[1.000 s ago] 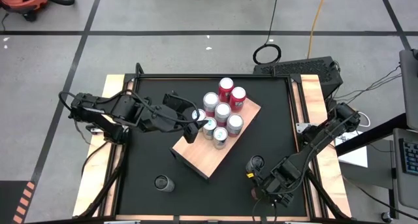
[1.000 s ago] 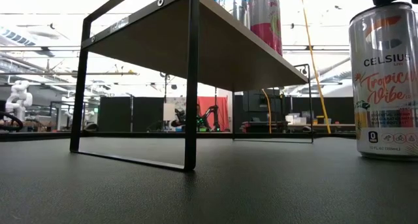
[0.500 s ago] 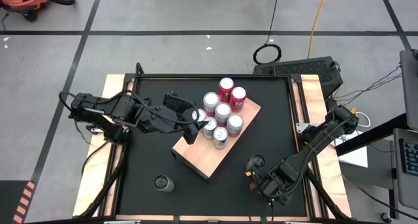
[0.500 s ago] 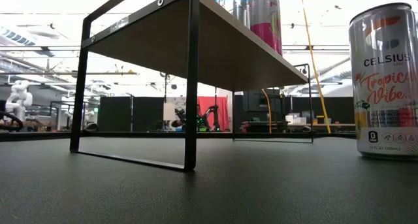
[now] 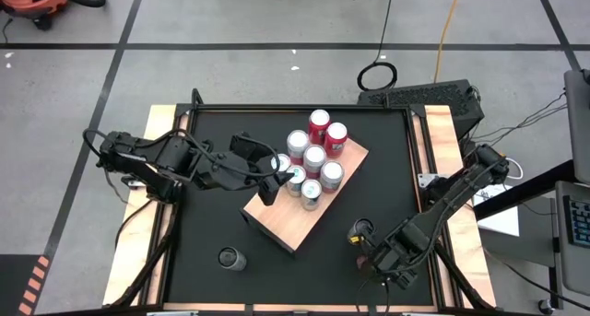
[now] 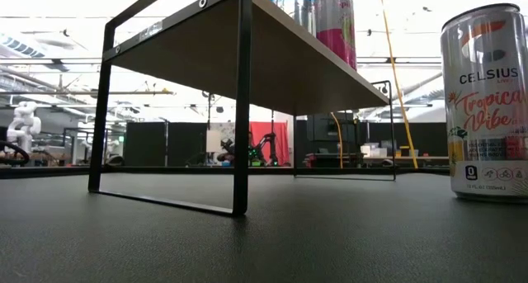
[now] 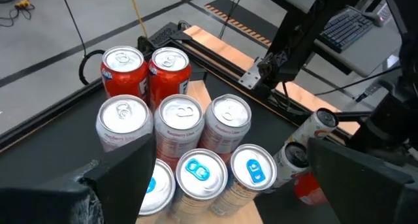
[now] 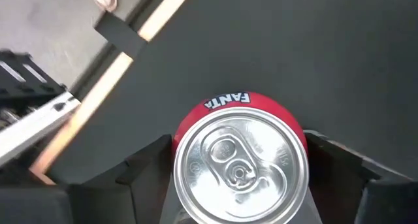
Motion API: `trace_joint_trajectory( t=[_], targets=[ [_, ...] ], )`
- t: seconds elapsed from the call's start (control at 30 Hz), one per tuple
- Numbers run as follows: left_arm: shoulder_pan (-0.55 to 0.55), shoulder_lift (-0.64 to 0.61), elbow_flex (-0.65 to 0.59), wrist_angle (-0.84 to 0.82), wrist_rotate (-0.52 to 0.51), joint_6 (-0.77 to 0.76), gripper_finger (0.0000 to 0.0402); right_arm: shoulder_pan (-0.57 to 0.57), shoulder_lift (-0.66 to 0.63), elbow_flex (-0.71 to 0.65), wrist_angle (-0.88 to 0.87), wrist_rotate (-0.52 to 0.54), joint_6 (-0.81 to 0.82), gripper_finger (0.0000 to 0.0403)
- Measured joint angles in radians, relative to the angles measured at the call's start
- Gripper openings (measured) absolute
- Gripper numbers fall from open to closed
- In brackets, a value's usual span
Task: Place canned beverage on shelf
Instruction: Put the red soda can on the shelf aligned with the red soda can
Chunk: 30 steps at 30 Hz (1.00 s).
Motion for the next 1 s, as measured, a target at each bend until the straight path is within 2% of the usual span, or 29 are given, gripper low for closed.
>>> trace_joint_trajectory(
  t=[0.37,0.6,1.0],
  targets=[
    [-0.057,0.002,0.0,0.01,-0.016,-0.078,0.0395,0.0,-0.169,0.001,-0.006,0.0,0.235,0.0268],
    [-0.08,0.005,-0.001,0.102,-0.041,-0.077,0.0395,-0.001,-0.287,0.002,-0.025,0.003,0.378,0.0268],
    [-0.125,0.036,-0.001,0.333,-0.074,0.098,0.0395,-0.002,-0.408,0.002,0.003,0.005,0.641,0.0267]
  ],
)
